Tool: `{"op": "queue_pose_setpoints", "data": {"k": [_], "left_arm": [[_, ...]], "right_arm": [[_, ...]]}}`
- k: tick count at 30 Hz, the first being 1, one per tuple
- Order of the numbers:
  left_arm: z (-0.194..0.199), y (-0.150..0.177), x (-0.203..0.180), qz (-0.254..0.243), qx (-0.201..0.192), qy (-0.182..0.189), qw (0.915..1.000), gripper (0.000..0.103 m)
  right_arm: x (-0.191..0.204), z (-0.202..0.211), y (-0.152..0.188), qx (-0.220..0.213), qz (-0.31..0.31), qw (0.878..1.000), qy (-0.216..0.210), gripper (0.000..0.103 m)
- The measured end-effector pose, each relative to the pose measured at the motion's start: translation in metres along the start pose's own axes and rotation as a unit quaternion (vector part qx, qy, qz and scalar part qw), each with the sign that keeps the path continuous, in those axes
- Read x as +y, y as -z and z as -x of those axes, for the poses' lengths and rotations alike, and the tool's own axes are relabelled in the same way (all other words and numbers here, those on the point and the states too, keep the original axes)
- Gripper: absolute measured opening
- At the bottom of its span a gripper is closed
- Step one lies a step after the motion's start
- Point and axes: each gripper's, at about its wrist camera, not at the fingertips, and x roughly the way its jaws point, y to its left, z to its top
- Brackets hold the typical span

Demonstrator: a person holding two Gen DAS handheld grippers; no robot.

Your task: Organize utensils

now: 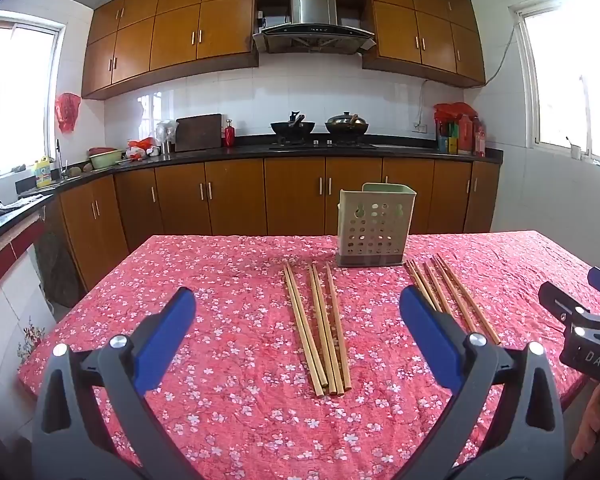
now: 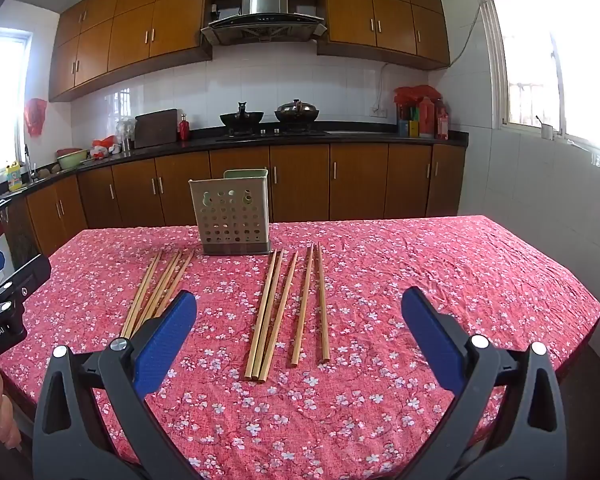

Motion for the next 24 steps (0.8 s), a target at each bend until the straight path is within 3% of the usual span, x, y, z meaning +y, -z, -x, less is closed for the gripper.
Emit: {"op": "queue_pose_setpoints", "data": {"k": [24], "left_arm": [[-0.0009,-0.0007,-0.0006,0.002,0.001,-0.001,1.0,0.099]], "right_arm": [[-0.0002,-0.0001,0.0001,0.0,-0.002,1.0,-0.001,0.101]]}}
